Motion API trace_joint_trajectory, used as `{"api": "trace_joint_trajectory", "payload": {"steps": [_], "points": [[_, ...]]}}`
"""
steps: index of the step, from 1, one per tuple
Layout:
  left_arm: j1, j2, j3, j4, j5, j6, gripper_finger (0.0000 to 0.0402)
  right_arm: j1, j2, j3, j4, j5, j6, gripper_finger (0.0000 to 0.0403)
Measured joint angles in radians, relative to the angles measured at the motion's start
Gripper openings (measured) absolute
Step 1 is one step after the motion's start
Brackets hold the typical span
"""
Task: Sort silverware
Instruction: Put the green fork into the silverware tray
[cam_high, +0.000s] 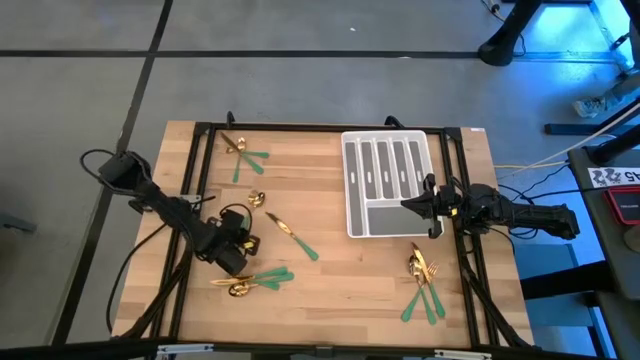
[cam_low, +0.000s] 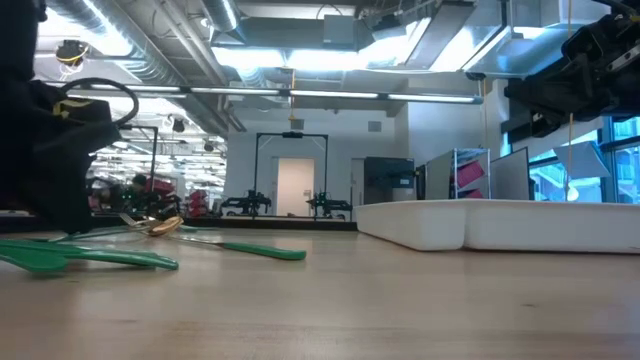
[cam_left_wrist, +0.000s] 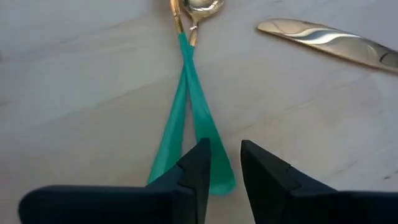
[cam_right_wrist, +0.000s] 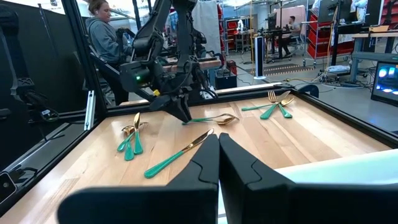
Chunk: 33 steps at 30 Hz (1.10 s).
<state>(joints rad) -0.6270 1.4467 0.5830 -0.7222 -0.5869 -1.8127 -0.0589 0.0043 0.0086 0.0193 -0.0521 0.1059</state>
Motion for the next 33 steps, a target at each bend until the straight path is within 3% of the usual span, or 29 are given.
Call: {"api": "trace_joint_trajectory", "payload": {"steps": [9,18,21,24,33], "points": [[-0.009,-0.001,0.052,-0.095,-0.046,0.014,0.0080,0.000,0.000,0.000,0.000,0.000,0.000,0.0001],[-0.005,-0.001,-0.009,-0.016,-0.021,-0.048,0.0193,0.000,0.000,0.000,0.000,0.000,0.000,0.0001],[0.005,0.004,-0.024,0.004,0.019,-0.069,0.0205,0.000,0.000,0.000,0.000,0.000,0.000,0.0001],[0.008,0.008,-0.025,0.019,0.014,-0.058,0.0181,0.000,0.000,0.000,0.000,0.000,0.000,0.0001],[0.021,0.009,-0.025,-0.015,0.021,-0.043,0.0034,0.000,0.000,0.000,0.000,0.000,0.000,0.0001]]}}
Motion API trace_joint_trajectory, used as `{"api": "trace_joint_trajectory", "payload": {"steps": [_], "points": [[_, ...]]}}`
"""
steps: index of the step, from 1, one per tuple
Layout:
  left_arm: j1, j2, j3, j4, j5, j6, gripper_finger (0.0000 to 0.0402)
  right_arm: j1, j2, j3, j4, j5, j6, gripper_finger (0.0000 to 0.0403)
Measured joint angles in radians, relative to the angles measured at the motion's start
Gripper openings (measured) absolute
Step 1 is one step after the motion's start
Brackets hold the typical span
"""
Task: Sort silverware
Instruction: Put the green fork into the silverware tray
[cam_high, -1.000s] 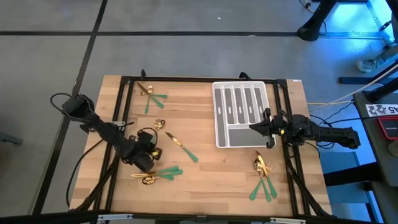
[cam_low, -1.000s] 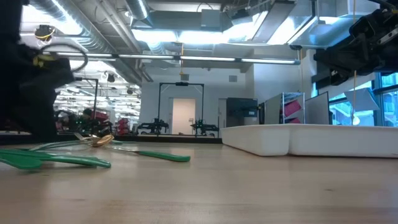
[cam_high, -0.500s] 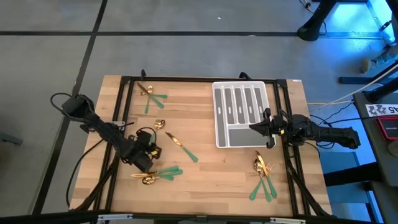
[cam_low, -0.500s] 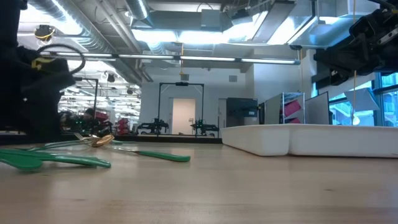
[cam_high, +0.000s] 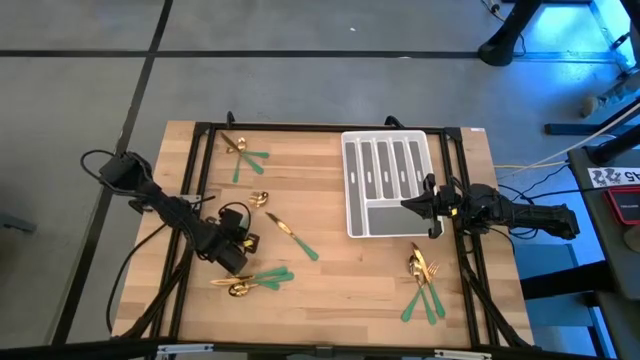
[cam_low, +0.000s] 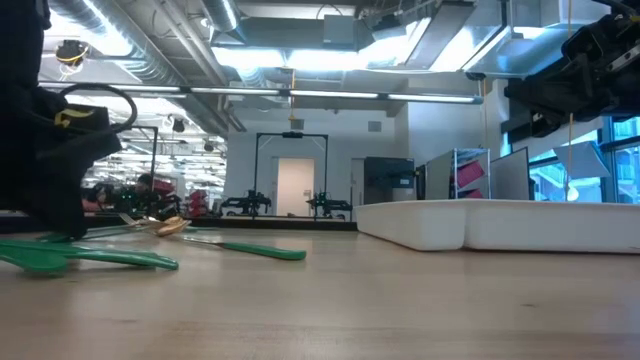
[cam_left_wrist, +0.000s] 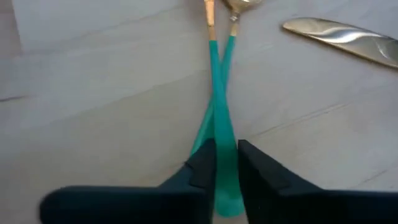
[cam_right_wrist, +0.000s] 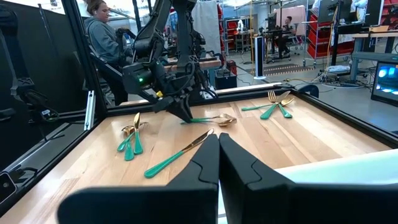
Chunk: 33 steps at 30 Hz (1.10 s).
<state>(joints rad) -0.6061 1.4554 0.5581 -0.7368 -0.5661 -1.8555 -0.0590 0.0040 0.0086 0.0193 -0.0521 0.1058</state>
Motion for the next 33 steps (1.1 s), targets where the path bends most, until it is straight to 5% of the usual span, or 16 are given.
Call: {"api": "trace_joint_trajectory", "payload": {"steps": [3,22,28,33], "points": [[0.000,-0.002,0.002,-0.016,-0.007,0.003,0.0006,0.000,0.000,0.000,0.000,0.000,0.000,0.0001],[-0.001,0.002,0.062,-0.229,0.016,0.036,0.0001,0.000,0.000,0.000,0.000,0.000,0.000,0.0001],[0.022,0.002,0.157,-0.341,-0.063,0.220,0.0001,0.000,0.000,0.000,0.000,0.000,0.000,0.0001],[0.042,0.001,0.242,-0.281,-0.235,0.534,0.0000,0.000,0.000,0.000,0.000,0.000,0.000,0.0001]]}}
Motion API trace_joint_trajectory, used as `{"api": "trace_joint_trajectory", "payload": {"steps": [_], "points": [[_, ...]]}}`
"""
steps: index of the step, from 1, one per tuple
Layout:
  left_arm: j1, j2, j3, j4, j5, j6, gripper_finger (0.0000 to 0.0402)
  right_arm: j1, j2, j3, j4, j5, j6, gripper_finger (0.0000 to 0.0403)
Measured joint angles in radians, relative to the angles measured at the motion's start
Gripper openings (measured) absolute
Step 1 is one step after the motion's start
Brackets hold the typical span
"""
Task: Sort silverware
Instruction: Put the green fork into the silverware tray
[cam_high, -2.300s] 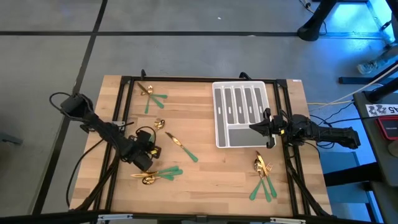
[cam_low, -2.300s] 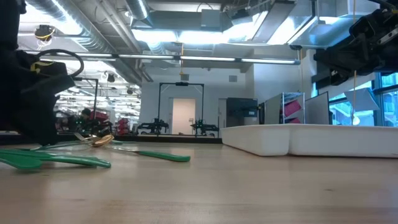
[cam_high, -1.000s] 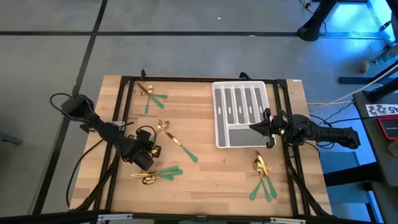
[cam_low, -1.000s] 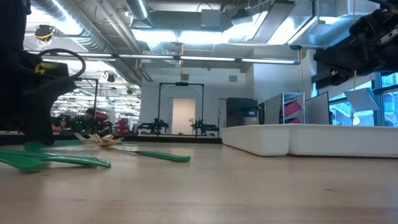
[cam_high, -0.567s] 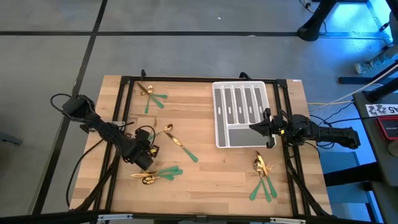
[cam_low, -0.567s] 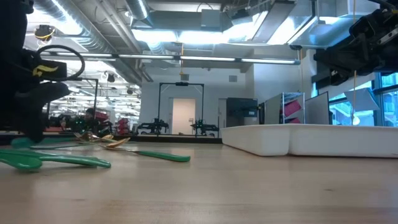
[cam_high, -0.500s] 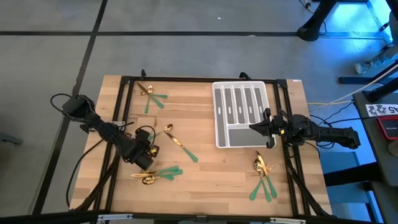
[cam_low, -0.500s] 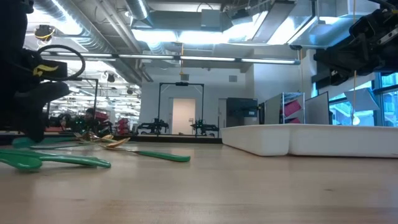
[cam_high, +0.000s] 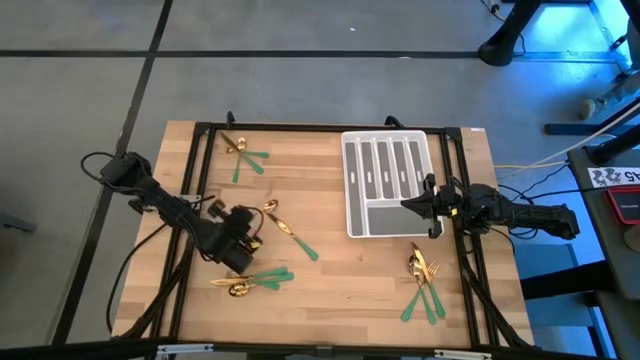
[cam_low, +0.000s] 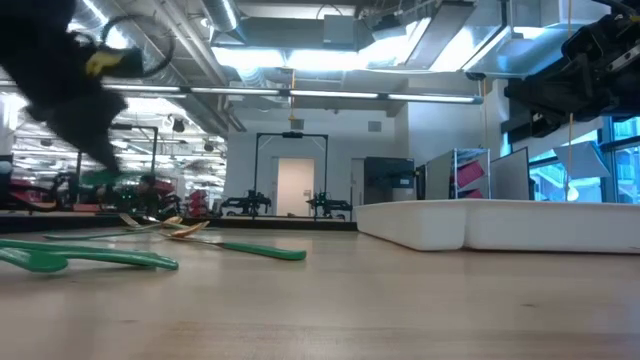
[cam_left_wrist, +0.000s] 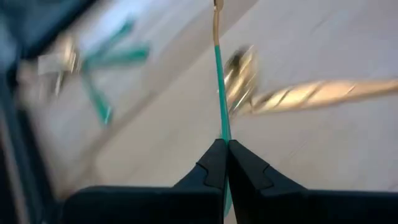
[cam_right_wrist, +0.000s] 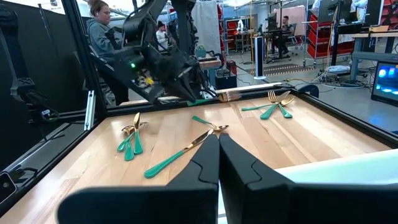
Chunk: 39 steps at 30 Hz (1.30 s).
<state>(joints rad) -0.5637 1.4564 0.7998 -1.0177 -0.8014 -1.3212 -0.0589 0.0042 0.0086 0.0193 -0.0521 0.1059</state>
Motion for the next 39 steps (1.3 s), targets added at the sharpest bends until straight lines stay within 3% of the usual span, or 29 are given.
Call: {"api": "trace_joint_trajectory", "payload": {"steps": [3,9,15,22,26,33,39], "points": [[0.029,-0.001,0.002,0.224,-0.080,0.169,0.0000,0.000,0.000,0.000,0.000,0.000,0.000,0.0001],[0.105,-0.001,-0.048,0.793,-0.055,0.638,0.0000,0.000,0.000,0.000,0.000,0.000,0.000,0.0001],[0.224,-0.001,-0.135,1.289,0.166,0.969,0.0000,0.000,0.000,0.000,0.000,0.000,0.000,0.0001],[0.356,-0.001,-0.222,1.695,0.575,1.155,0.0000,0.000,0.000,0.000,0.000,0.000,0.000,0.0001],[0.377,-0.001,-0.227,1.777,0.724,1.231,0.0000,0.000,0.000,0.000,0.000,0.000,0.000,0.0001],[0.359,0.012,-0.227,1.896,0.736,1.336,0.0000,0.000,0.000,0.000,0.040,0.000,0.002,0.0001],[0.367,0.042,-0.228,1.909,0.739,1.347,0.0000,0.000,0.000,0.000,0.286,0.044,0.122,0.0001]]}}
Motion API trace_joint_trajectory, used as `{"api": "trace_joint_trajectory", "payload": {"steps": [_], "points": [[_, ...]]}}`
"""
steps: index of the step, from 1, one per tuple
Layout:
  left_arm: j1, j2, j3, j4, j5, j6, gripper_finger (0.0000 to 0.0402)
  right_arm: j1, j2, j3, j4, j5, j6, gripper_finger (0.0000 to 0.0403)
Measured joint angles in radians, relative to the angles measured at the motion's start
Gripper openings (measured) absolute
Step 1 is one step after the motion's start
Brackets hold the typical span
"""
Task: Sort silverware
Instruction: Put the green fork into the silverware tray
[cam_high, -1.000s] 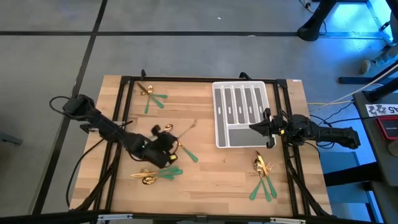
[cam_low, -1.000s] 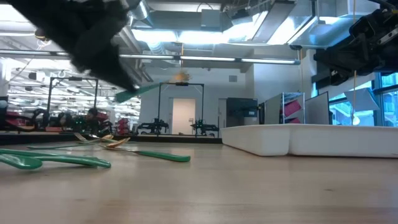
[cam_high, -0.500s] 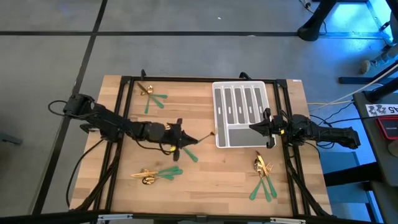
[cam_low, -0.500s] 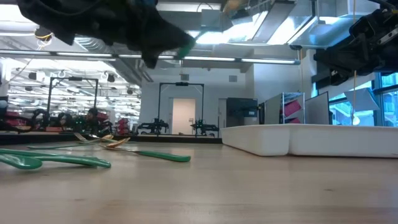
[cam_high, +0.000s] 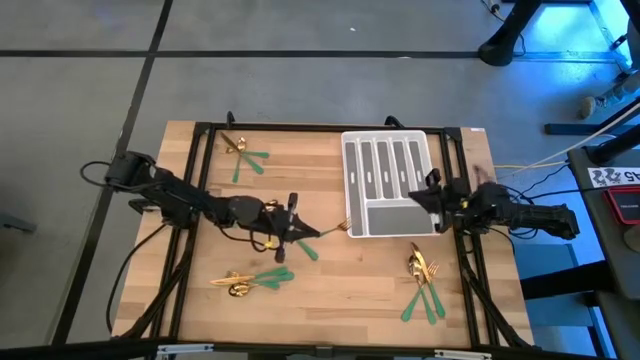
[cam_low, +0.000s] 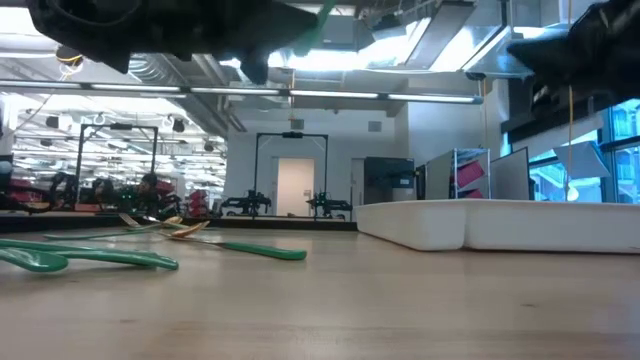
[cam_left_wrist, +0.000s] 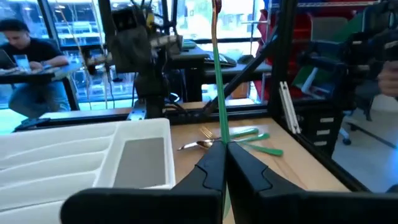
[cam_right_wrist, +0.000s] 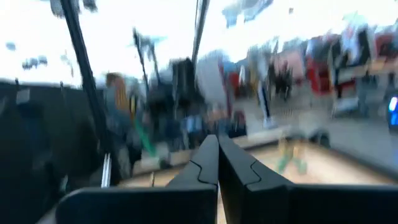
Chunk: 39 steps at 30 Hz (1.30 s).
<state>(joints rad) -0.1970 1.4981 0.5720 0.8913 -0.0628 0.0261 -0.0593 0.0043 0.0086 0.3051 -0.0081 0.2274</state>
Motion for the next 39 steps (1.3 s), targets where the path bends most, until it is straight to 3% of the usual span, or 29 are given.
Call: {"api": "trace_joint_trajectory", "payload": {"steps": [3,5,7,14,19,25,32,39], "points": [[0.000,0.032,-0.005,0.048,0.000,0.007,0.0000,0.001,0.007,0.000,0.097,-0.079,0.008,0.0001],[0.009,0.052,-0.005,0.087,0.001,0.009,0.0000,0.001,0.060,-0.001,0.159,-0.172,0.008,0.0001],[0.020,0.063,-0.005,0.114,0.001,0.009,0.0000,0.014,0.141,-0.002,0.214,-0.197,0.006,0.0001],[0.068,0.070,-0.005,0.147,0.021,-0.013,0.0000,0.149,0.625,0.017,0.603,-0.139,-0.157,0.0010],[0.076,0.070,-0.005,0.149,0.034,-0.029,0.0000,0.185,0.997,0.185,0.721,-0.089,-0.229,0.0062],[0.043,0.069,-0.005,0.149,0.034,-0.033,0.0000,0.184,1.329,0.457,0.702,-0.149,-0.278,0.0154],[-0.028,0.069,-0.005,0.167,0.036,0.060,0.0000,0.184,1.394,0.717,0.369,-0.236,-0.297,0.0225],[-0.061,0.068,-0.005,0.224,0.035,0.095,0.0000,0.222,1.395,0.766,0.318,-0.304,-0.423,0.0200]]}}
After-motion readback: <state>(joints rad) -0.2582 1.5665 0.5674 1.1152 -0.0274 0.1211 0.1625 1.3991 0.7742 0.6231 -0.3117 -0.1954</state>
